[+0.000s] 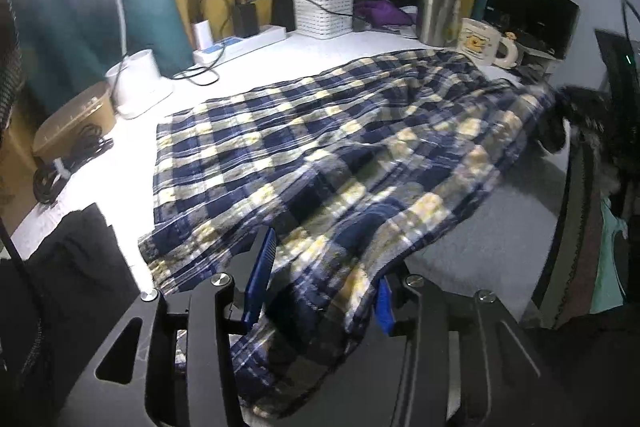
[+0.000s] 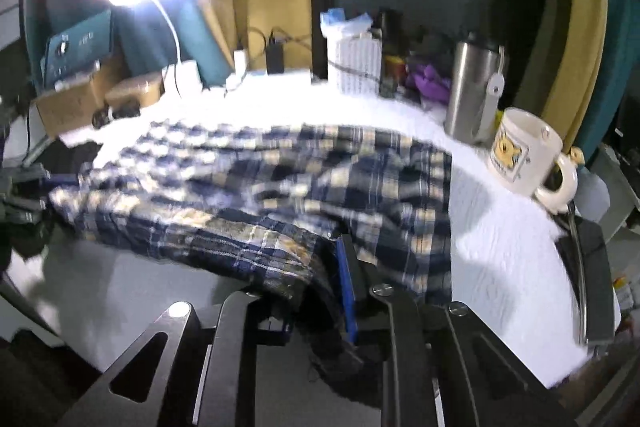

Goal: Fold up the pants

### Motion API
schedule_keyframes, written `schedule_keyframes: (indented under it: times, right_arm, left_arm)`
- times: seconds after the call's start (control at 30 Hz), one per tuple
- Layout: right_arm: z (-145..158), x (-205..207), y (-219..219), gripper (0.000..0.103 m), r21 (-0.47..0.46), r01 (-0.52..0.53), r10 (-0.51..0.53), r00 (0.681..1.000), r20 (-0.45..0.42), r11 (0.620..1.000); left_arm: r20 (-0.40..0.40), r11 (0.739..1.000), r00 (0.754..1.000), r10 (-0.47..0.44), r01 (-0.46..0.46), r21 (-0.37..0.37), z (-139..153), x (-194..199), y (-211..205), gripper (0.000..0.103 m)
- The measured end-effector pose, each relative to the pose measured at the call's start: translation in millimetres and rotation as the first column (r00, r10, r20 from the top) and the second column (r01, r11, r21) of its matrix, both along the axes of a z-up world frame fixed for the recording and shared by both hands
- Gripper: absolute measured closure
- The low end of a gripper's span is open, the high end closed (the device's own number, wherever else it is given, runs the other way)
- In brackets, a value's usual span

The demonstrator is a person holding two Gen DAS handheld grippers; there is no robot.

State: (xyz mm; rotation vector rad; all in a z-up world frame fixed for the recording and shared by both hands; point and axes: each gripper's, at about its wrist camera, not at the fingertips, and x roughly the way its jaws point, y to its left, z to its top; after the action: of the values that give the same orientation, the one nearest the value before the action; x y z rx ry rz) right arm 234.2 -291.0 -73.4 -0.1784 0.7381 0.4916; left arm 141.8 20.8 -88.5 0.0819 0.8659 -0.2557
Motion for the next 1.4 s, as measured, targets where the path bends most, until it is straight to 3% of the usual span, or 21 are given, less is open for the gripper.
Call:
schedule_keyframes:
  times: [0.03,0.07,0.1,0.17,0.33,0.47,0.53,0.6,0.7,0.93,1.03,1.17,1.23,1.27,1.3,1.37,1.4]
  right_arm:
    - [5,5,0,0.084,0.014,0.003,-0.003,1.000,0.003,1.000]
    - [8,7,0,0.084,0.020,0.006,-0.006,1.000,0.005,1.000]
    - [11,11,-1,0.084,0.027,0.011,-0.011,1.000,0.005,1.000]
    - [16,19,-3,0.084,0.035,0.023,-0.023,1.000,0.003,0.999]
    - [25,23,-2,0.084,0.025,0.026,-0.027,0.999,0.021,0.999]
    - [27,16,3,0.084,0.013,0.006,-0.006,1.000,0.021,1.000]
    - [24,13,4,0.084,-0.002,0.003,-0.003,1.000,0.019,1.000]
    - [20,11,5,0.084,-0.022,0.007,-0.007,1.000,0.016,1.000]
    - [14,5,-1,0.084,-0.020,0.019,-0.019,1.000,0.001,1.000]
    - [0,-10,-7,0.084,-0.046,0.048,-0.048,0.999,-0.001,0.998]
    - [-5,-18,-9,0.084,-0.045,0.067,-0.066,0.998,0.015,0.997]
    - [-19,-26,-8,0.084,-0.123,0.083,-0.077,0.996,0.054,0.989]
    - [-26,-26,-11,0.070,-0.130,0.094,-0.088,0.995,0.045,0.987]
    - [-31,-27,-14,0.049,-0.149,0.116,-0.109,0.993,0.051,0.982]
    - [-33,-29,-16,0.045,-0.151,0.123,-0.116,0.992,0.052,0.981]
    - [-35,-33,-23,0.046,-0.117,0.121,-0.118,0.992,0.032,0.986]
    - [-33,-36,-26,0.056,-0.097,0.127,-0.124,0.992,0.034,0.987]
  left_arm:
    - [0.003,1.000,1.000,-0.020,0.020,-0.006,1,1,-4,0.059]
    - [0.008,0.999,0.999,-0.041,0.041,-0.012,2,1,-8,0.050]
    - [0.019,0.998,0.998,-0.065,0.065,-0.017,3,1,-15,0.036]
    - [0.037,0.996,0.996,-0.084,0.085,-0.020,3,4,-23,0.023]
    - [0.018,0.995,1.000,-0.009,0.008,0.101,-15,22,-28,0.023]
    - [0.066,0.982,0.996,0.063,-0.074,0.175,-17,23,-13,0.023]
    - [0.092,0.978,0.994,0.055,-0.072,0.194,-15,20,-11,0.034]
    - [0.080,0.983,0.996,0.039,-0.053,0.178,-15,16,-10,0.060]
    - [0.071,0.982,0.997,0.028,-0.041,0.183,-17,9,-6,0.077]
    - [0.075,0.951,0.990,0.115,-0.132,0.281,-42,7,14,0.085]
    - [0.094,0.968,0.986,0.138,-0.155,0.196,-34,0,22,0.099]
    - [0.164,0.974,0.974,0.158,-0.181,0.139,-9,-12,27,0.100]
    - [0.196,0.977,0.967,0.163,-0.186,0.103,7,-19,30,0.100]
    - [0.211,0.978,0.964,0.164,-0.188,0.095,14,-23,30,0.101]
    - [0.225,0.979,0.960,0.163,-0.187,0.086,20,-27,30,0.101]
    - [0.246,0.982,0.956,0.160,-0.180,0.062,32,-35,31,0.101]
    - [0.254,0.983,0.954,0.158,-0.177,0.055,36,-38,31,0.101]
